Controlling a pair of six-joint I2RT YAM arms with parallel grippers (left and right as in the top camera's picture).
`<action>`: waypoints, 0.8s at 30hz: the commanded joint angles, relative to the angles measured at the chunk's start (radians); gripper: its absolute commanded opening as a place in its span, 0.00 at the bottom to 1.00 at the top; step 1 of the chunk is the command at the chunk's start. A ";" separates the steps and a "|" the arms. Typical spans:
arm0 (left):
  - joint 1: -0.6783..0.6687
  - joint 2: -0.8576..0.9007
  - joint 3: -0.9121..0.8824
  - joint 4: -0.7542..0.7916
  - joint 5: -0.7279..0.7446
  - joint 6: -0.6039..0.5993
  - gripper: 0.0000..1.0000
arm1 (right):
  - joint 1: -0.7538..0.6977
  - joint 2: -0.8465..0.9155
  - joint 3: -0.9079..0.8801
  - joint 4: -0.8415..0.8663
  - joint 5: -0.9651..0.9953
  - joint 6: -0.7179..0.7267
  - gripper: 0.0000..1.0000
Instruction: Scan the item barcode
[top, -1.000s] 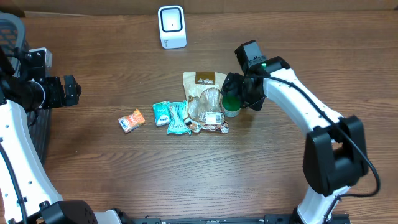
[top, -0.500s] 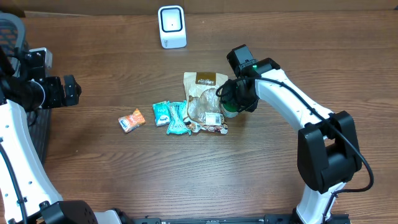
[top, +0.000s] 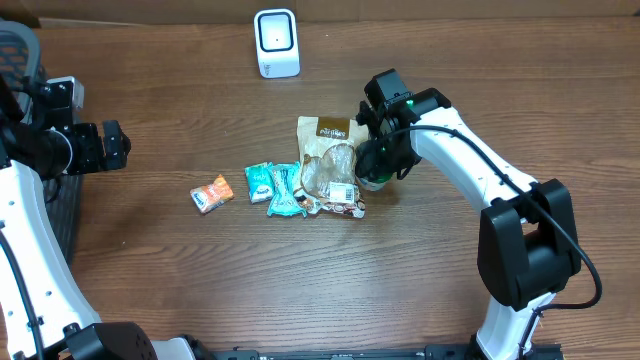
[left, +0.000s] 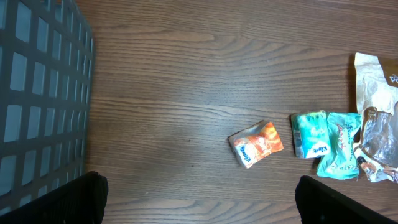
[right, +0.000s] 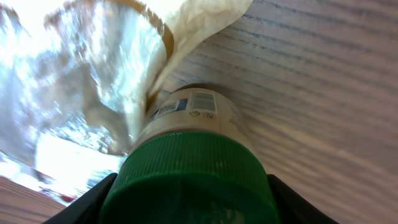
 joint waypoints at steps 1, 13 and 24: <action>0.000 -0.028 0.023 0.001 0.012 0.026 1.00 | -0.002 -0.006 0.039 -0.014 0.121 -0.231 0.50; 0.000 -0.028 0.023 0.001 0.012 0.027 1.00 | -0.005 -0.006 0.107 -0.057 0.123 -0.069 0.93; 0.000 -0.028 0.023 0.001 0.012 0.026 1.00 | -0.026 -0.003 0.281 -0.255 0.064 0.659 0.98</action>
